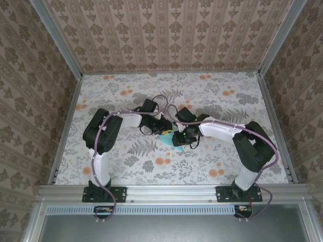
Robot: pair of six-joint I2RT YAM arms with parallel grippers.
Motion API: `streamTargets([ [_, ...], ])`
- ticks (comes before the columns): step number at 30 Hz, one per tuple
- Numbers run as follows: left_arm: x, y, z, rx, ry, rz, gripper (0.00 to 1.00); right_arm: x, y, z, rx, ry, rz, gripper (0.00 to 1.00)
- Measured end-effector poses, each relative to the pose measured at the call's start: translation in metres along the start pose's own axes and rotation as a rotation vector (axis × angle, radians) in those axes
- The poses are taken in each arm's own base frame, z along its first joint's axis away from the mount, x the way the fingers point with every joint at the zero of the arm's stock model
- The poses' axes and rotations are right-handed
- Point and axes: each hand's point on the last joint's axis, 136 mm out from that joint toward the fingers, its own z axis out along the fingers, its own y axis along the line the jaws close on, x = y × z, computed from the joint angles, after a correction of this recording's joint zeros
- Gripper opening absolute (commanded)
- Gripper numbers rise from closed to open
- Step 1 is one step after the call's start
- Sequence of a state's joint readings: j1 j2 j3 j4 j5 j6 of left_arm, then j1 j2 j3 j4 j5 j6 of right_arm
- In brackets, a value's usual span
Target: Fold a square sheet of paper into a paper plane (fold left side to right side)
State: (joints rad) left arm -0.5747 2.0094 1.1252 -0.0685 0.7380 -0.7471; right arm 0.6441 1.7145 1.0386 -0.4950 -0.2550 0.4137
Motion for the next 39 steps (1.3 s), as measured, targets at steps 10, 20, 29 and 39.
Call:
streamTargets([
  [10, 0.0, 0.0, 0.0, 0.0, 0.0, 0.0, 0.26, 0.014, -0.012, 0.009, 0.064, 0.057, -0.011, 0.32],
  [20, 0.0, 0.0, 0.0, -0.001, 0.0, 0.002, 0.27, 0.018, -0.014, 0.016, 0.072, 0.08, -0.012, 0.19],
  [29, 0.0, 0.001, -0.001, -0.002, 0.001, 0.006, 0.26, 0.018, -0.011, 0.018, 0.042, 0.086, -0.006, 0.08],
  [39, -0.001, 0.004, -0.004, 0.001, 0.006, 0.002, 0.26, 0.018, -0.007, 0.021, -0.116, 0.084, 0.052, 0.01],
])
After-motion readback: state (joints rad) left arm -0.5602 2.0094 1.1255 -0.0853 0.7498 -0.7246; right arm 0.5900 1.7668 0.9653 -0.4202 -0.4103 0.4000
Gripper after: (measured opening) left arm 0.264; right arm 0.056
